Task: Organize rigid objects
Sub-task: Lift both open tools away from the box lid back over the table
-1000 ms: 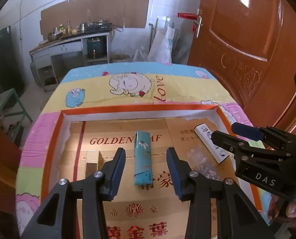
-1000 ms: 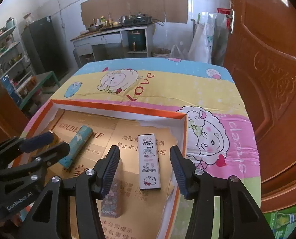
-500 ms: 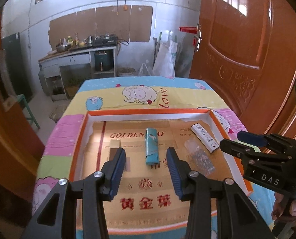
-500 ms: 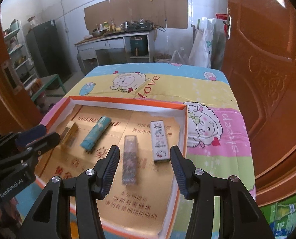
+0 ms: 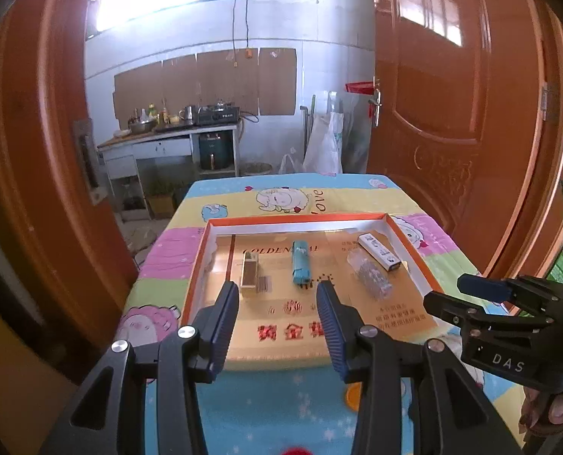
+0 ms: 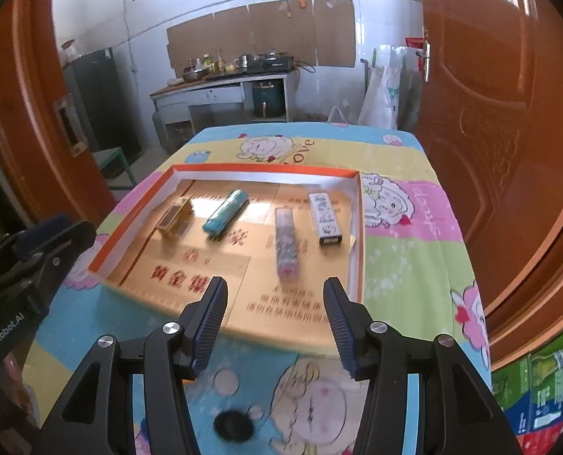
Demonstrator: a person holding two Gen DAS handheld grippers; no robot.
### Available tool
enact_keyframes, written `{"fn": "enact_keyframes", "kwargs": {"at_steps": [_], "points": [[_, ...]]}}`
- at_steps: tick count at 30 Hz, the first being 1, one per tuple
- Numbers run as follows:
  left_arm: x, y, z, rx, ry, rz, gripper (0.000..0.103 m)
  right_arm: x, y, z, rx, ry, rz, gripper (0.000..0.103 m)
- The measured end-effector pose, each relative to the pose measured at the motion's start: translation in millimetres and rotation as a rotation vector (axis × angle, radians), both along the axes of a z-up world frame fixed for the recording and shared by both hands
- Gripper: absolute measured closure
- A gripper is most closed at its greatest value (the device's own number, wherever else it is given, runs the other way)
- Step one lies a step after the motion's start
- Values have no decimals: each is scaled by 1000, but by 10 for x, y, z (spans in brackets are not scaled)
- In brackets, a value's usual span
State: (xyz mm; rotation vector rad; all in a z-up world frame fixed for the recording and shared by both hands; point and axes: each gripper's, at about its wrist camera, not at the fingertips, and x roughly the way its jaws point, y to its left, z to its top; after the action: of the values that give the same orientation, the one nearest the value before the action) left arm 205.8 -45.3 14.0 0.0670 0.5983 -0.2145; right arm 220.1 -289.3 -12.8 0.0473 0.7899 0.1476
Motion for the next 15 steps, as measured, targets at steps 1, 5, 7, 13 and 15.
{"fn": "enact_keyframes", "kwargs": {"at_steps": [1, 5, 7, 13, 15], "points": [[-65, 29, 2, -1, -5, 2, 60, -46, 11, 2, 2, -2, 1, 49], [-230, 99, 3, -4, -11, 14, 60, -264, 73, 21, 4, -17, 8, 49], [-319, 124, -6, -1, -17, 20, 60, -358, 105, 29, 9, -20, 11, 49], [-566, 189, -24, 16, -33, 27, 60, -676, 203, 59, 11, -38, 15, 49], [-642, 218, -28, 14, -34, 27, 60, -784, 233, 68, 17, -46, 15, 49]]}}
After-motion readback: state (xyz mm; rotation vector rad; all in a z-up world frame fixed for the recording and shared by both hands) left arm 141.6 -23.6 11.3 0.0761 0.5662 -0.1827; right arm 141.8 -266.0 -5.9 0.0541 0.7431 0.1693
